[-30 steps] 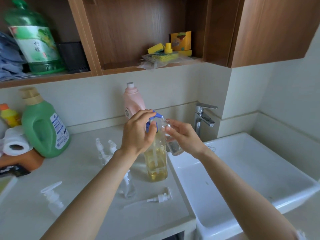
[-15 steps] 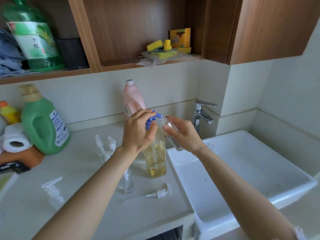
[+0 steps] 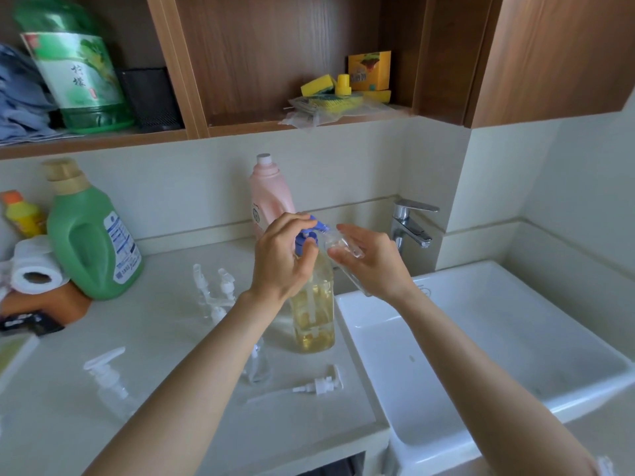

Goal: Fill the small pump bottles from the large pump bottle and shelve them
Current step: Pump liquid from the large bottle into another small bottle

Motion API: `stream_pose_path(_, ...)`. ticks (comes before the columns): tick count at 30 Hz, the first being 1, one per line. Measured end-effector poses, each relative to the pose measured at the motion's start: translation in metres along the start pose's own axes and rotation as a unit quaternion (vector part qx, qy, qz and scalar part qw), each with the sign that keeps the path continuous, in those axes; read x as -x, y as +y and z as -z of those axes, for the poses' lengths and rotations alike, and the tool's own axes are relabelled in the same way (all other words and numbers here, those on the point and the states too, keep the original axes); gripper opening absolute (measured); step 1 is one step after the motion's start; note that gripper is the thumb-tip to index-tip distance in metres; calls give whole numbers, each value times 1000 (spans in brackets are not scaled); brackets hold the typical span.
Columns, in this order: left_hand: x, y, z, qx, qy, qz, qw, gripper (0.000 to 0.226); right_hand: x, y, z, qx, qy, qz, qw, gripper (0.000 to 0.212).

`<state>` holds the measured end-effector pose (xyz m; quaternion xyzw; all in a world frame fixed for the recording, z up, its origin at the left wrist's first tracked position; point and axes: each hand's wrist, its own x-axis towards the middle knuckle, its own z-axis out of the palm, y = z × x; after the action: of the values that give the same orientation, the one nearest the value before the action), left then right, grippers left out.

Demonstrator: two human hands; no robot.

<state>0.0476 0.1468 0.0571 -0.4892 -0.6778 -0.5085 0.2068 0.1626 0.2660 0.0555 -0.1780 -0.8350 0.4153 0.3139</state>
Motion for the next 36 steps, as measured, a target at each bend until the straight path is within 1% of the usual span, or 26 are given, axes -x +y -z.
stream_pose_path(4, 7, -4, -2, -11, -10, 7, 1000, 40, 0, 6, -2, 11, -3, -5, 1000, 54)
stream_pose_path(9, 1, 8, 7, -32, -25, 1, 999, 42, 2, 1, 0, 13, 7, -7, 1000, 51)
stream_pose_path(13, -11, 17, 17, -29, -30, -11, 999, 40, 1, -7, -1, 31, 25, 1, 999, 49)
stream_pose_path(17, -16, 14, 16, -21, -24, -1, 999, 40, 1, -9, -2, 57, 28, 12, 998, 48)
stream_pose_path(21, -13, 10, 10, 1, 0, 1, 1000, 36, 1, -9, -3, 58, 43, 3, 997, 56)
stream_pose_path(23, -11, 8, 8, 9, 3, -1, 1000, 34, 2, -10, -3, 56, 44, -4, 997, 62)
stream_pose_path(25, -8, 2, 5, 10, 3, 0, 1000, 36, 3, -8, -5, 64, 40, -8, 997, 63)
stream_pose_path(30, -5, -2, 0, -1, -11, 17, 1000, 40, 4, -3, -6, 91, 39, -21, 995, 58)
stream_pose_path(33, -4, 1, 5, -3, -14, 13, 1000, 39, 5, -4, -8, 82, 40, -24, 995, 57)
stream_pose_path(36, -10, 11, 11, -9, -22, 10, 1000, 38, 4, -6, -10, 71, 55, -15, 996, 50)
